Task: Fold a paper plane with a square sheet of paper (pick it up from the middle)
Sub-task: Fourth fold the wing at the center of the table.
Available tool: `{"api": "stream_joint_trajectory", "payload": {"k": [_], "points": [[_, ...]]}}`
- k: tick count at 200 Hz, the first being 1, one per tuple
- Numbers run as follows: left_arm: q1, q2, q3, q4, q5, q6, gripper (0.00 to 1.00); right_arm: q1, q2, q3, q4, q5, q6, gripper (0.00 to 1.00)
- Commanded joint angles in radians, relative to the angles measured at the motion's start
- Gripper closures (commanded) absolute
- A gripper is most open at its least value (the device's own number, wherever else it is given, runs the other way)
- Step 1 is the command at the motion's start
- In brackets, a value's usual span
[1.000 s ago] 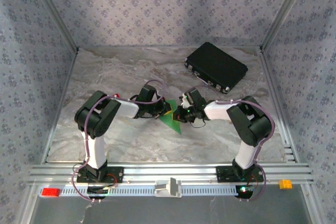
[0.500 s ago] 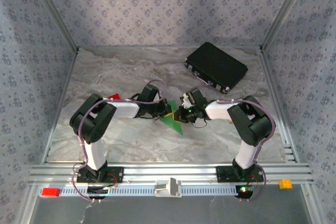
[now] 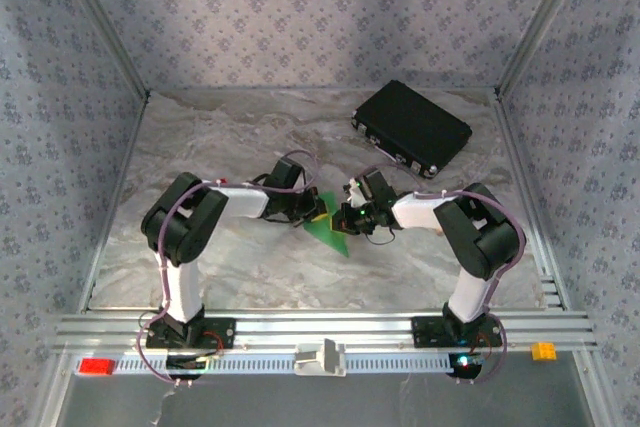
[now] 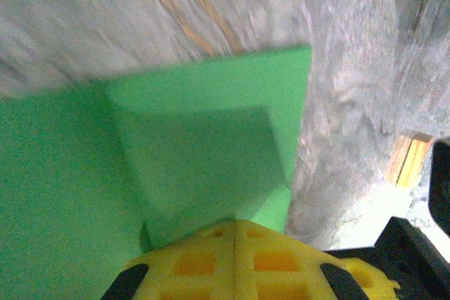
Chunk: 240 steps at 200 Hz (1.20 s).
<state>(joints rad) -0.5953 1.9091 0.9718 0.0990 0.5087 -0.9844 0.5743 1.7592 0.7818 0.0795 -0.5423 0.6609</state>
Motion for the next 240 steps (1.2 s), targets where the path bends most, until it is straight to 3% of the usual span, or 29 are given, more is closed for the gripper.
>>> {"api": "stream_joint_trajectory", "payload": {"k": [1,98,168,240], "points": [[0.055,0.022,0.036,-0.056,-0.046,0.052,1.0,-0.006,0.011,-0.047,-0.139,0.052,-0.024,0.98],[0.167,0.028,0.114,-0.156,-0.054,0.123,1.0,-0.004,0.013,-0.039,-0.141,0.024,-0.065,0.98],[0.104,-0.129,0.062,-0.111,-0.05,0.122,1.0,-0.007,0.017,0.005,-0.197,0.024,-0.106,0.98],[0.034,-0.03,0.009,0.002,0.031,0.098,1.0,-0.008,0.01,-0.002,-0.196,0.034,-0.098,0.98]]}}
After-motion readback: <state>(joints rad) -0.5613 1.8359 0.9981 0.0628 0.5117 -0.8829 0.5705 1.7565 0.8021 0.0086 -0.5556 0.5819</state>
